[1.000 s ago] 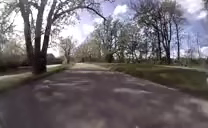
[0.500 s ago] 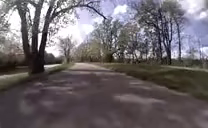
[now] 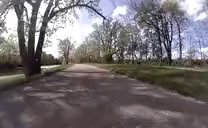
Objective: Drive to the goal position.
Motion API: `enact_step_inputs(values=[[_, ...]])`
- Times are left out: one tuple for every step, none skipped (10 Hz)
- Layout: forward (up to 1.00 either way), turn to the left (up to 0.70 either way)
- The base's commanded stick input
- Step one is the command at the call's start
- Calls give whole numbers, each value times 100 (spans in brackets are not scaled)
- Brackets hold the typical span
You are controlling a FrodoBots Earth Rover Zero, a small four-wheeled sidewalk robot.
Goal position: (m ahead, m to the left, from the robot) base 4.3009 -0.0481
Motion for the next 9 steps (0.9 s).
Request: enact_step_inputs(values=[[100,0],[100,0],[100,0],[100,16],[100,33],[100,37],[100,13],[100,0],[100,0]])
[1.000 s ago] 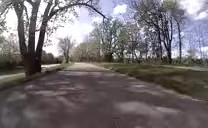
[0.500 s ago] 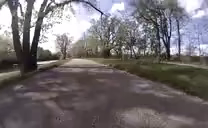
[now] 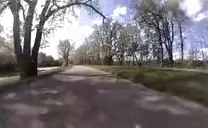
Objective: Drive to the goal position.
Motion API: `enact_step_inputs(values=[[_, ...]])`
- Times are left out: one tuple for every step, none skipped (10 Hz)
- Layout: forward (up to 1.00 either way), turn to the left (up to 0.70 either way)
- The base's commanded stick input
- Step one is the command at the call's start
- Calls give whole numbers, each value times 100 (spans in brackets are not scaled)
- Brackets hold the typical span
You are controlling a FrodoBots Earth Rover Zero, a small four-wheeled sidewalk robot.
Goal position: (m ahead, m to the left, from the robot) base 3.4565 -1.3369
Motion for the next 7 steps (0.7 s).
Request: enact_step_inputs(values=[[100,0],[100,0],[100,0],[100,0],[100,0],[100,0],[100,0]])
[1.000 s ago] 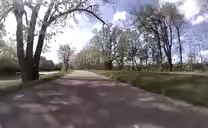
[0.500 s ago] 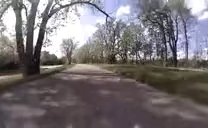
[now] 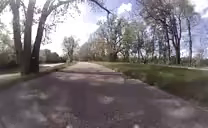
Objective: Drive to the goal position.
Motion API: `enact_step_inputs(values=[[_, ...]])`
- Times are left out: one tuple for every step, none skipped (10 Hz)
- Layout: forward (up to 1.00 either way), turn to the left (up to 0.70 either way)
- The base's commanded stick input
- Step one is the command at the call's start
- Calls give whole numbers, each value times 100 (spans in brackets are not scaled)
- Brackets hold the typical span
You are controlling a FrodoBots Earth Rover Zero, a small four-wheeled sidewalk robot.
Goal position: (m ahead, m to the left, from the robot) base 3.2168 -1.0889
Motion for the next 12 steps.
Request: enact_step_inputs(values=[[100,0],[100,0],[100,0],[100,0],[100,0],[100,0],[100,0],[100,0],[100,0],[100,0],[100,0],[100,0]])
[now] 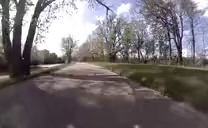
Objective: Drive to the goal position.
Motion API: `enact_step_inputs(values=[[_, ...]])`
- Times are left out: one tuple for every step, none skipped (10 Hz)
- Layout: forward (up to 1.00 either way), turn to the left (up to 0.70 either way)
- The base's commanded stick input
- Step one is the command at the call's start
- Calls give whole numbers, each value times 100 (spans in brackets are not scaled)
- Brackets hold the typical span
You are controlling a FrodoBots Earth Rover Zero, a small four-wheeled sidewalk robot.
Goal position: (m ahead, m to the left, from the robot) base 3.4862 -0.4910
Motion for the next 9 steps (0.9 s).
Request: enact_step_inputs(values=[[100,0],[100,0],[100,0],[100,0],[100,0],[100,0],[100,0],[100,0],[100,0]])
